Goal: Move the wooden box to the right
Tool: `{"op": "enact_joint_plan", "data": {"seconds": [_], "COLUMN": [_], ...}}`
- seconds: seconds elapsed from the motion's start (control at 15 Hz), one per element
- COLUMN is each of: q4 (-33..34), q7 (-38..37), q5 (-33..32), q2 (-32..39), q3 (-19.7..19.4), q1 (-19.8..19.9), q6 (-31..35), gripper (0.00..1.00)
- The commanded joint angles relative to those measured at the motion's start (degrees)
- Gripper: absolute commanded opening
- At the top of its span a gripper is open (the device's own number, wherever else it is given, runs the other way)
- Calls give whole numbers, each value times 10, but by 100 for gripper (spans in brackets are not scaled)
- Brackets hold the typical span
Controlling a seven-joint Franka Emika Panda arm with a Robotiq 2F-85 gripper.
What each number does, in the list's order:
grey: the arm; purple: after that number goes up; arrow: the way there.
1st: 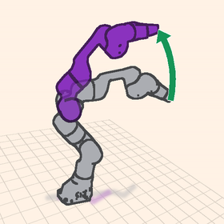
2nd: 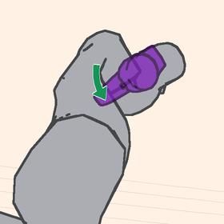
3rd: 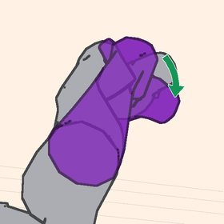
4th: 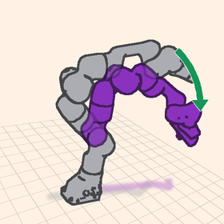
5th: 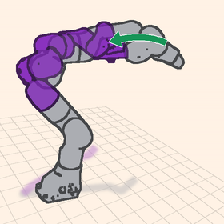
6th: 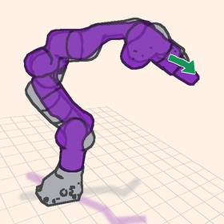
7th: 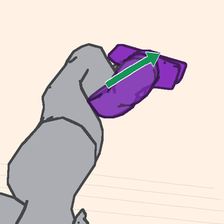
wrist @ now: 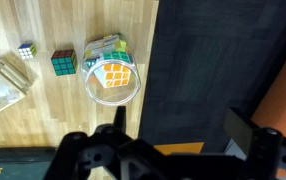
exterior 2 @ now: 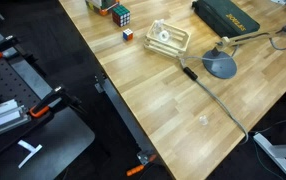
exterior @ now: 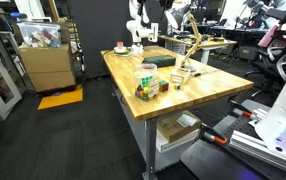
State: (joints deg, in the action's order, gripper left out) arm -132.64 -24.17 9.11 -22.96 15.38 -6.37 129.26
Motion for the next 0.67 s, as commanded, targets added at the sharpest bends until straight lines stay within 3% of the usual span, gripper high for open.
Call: {"op": "enact_joint_plan", "data": {"seconds": [0.0, 0.27, 0.6], "q4": [1, 1, -25], "q7": [-2, -2, -23], "q5": [-3, -3, -40], "q2": [1, 1, -2], "q3": [-4, -4, -28], "q1": [-5, -5, 36], "q6": [-2, -2, 17], "gripper": [100, 100, 100]}}
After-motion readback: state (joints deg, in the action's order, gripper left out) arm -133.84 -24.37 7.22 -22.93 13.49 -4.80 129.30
